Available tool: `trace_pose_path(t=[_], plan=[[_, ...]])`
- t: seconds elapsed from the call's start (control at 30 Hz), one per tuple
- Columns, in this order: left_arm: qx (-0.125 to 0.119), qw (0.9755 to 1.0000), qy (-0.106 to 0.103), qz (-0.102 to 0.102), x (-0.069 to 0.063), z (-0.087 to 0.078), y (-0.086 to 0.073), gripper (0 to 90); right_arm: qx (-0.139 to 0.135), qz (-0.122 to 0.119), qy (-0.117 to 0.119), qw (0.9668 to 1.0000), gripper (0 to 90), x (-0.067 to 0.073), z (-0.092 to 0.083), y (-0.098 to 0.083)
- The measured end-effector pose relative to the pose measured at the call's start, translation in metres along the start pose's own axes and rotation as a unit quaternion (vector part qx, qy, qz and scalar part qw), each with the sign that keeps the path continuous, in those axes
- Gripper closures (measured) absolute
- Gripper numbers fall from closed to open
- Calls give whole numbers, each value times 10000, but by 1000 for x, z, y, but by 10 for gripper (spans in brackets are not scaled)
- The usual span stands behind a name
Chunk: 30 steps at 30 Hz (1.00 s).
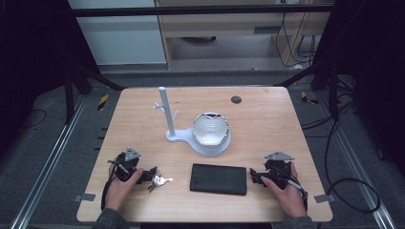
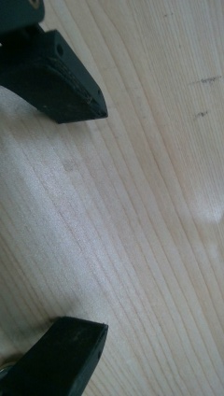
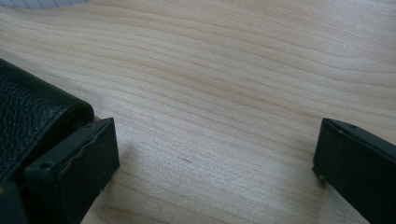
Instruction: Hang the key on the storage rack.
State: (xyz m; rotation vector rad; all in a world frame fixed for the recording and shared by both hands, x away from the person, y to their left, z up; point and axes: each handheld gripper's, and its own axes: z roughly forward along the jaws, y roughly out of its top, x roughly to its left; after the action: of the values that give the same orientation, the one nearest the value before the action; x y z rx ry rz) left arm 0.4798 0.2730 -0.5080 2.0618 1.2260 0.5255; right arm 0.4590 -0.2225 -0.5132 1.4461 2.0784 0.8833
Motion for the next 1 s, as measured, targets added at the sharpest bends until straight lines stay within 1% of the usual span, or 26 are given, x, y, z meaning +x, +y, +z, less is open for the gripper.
trace_pose_path(t=[0.03, 0.07, 0.13, 0.17, 0.23, 0.3, 0.33, 0.4, 0.43, 0.47, 0.5, 0.57, 0.6, 0.63, 0.7, 0.73, 0.77, 0.8, 0.83, 0.87, 0.9, 0.93, 1.0], plan=[[9, 10000, 25, -31, 1, -2, 1, 35, 2, 3, 3, 10000, 4, 0, 0, 0], [6, 9999, 21, -108, 0, -5, 3, 56, -1, 1, 1, 10000, 3, 0, 0, 0], [93, 9999, -33, -43, -2, -13, 9, 53, 8, -25, 0, 10000, 3, 0, 0, 0], [153, 9998, -105, 4, -4, -18, 14, 53, 8, -25, 0, 10000, 3, 0, 0, 0], [273, 9989, -326, 180, -9, -31, 28, 47, 0, -1, 5, 10000, 3, 0, 0, 0], [341, 9979, -363, 409, -16, -43, 40, 47, 2, 6, 36, 10000, 3, 0, 0, 0], [420, 9975, -376, 428, -19, -47, 45, 47, 1, -35, 58, 10000, 3, -1, -1, -1], [666, 9963, -391, 381, -26, -53, 54, 56, 6, -34, 76, 10000, 4, -1, -1, -1], [808, 9954, -366, 355, -30, -54, 57, 56, 6, -34, 76, 10000, 4, -1, -1, -1], [926, 9945, -275, 399, -33, -55, 59, 64, -5, -37, 58, 10000, 4, -1, -1, -1], [1060, 9931, -171, 469, -37, -55, 61, 69, -7, -24, 42, 10000, 5, 0, -1, -1], [1266, 9905, -84, 533, -43, -54, 62, 69, -10, -6, 29, 10000, 5, 0, -1, -1], [1427, 9877, -98, 624, -49, -52, 61, 82, -10, -10, 24, 10000, 5, 0, -1, -1], [1427, 9877, -98, 624, -49, -52, 61, 91, -10, -10, 24, 10000, 5, 0, -1, -1], [1606, 9840, -94, 763, -55, -47, 60, 96, -10, -9, 19, 10000, 5, 0, -1, -1], [1667, 9830, -110, 768, -58, -44, 59, 105, -8, -7, 21, 10000, 5, 0, -1, -1], [1732, 9815, -137, 800, -60, -42, 58, 134, -9, -8, 21, 10000, 5, 0, -1, -1], [1838, 9790, -157, 866, -63, -38, 57, 173, -8, -7, 20, 10000, 5, 0, -1, -1], [1838, 9790, -157, 866, -63, -38, 57, 212, -8, -7, 20, 10000, 5, 0, -1, -1], [1935, 9762, -166, 960, -66, -36, 55, 212, -10, -10, 21, 10000, 5, 0, -1, -1], [2014, 9740, -160, 1027, -67, -35, 54, 232, -9, -10, 19, 10000, 5, 0, -1, -1], [2068, 9724, -166, 1072, -68, -34, 52, 244, -10, -9, 20, 10000, 5, 0, -1, -1], [2129, 9705, -259, 1102, -70, -36, 48, 276, 3, -12, 36, 10000, 5, 0, -2, -2]])
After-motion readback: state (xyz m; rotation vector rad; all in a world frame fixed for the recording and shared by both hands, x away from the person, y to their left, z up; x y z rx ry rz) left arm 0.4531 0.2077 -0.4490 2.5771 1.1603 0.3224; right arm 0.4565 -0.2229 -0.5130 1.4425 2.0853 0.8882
